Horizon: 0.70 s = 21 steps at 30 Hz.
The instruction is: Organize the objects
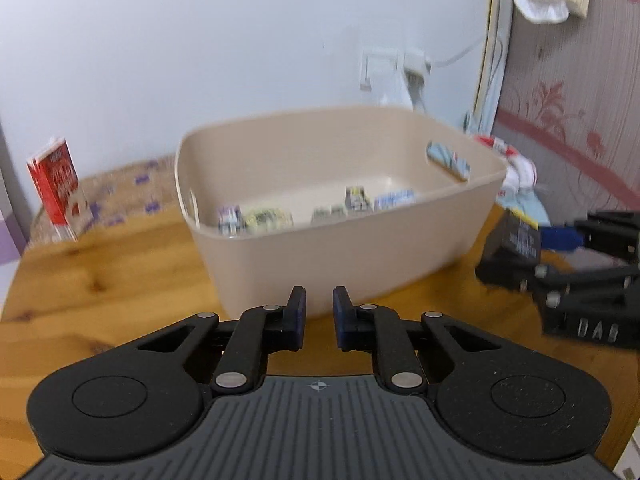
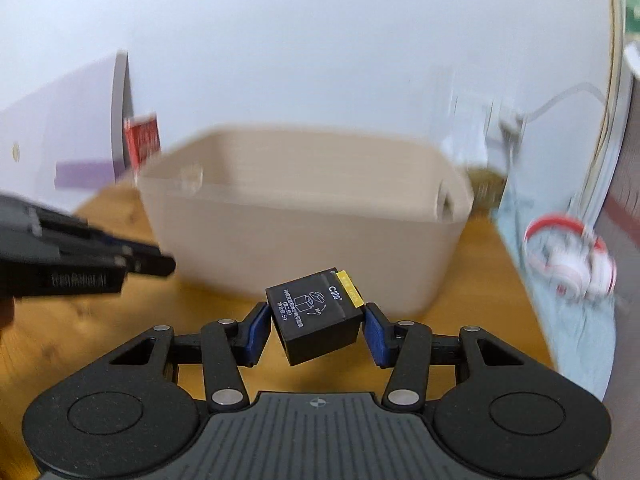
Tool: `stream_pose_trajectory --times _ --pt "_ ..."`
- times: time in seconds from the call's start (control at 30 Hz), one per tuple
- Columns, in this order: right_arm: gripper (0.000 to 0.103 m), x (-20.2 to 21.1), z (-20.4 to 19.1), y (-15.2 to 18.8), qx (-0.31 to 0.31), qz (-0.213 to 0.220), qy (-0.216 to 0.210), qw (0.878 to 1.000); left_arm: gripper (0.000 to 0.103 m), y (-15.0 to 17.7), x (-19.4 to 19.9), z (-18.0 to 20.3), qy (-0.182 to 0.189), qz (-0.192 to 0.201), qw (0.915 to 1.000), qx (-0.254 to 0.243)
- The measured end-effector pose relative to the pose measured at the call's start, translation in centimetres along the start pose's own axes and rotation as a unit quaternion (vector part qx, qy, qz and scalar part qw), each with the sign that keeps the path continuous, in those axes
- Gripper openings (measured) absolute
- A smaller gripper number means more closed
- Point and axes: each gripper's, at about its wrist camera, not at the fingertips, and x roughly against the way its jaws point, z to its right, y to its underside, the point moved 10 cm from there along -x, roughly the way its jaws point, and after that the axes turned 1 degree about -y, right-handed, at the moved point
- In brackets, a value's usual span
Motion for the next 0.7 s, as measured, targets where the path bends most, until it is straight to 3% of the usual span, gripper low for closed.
stream_pose_trajectory --times 0.3,0.5,0.7 --pt "0.047 -0.5 2.0 -7.7 -0.008 0.062 0.009 0.998 0.012 -5.9 0.3 -0.8 -0.009 0.05 0.9987 0.0" --pt "0.047 -3.3 3.1 -8.8 -0.019 0.048 0.012 0.999 0.012 -7.8 -2.2 -1.3 -0.012 0.042 0.999 0.002" --pt "0.048 -7.0 3.2 -7.2 -0.009 0.002 0.015 1.0 0.012 -7.5 -5.3 -1.7 -0.027 0.018 0.9994 0.007"
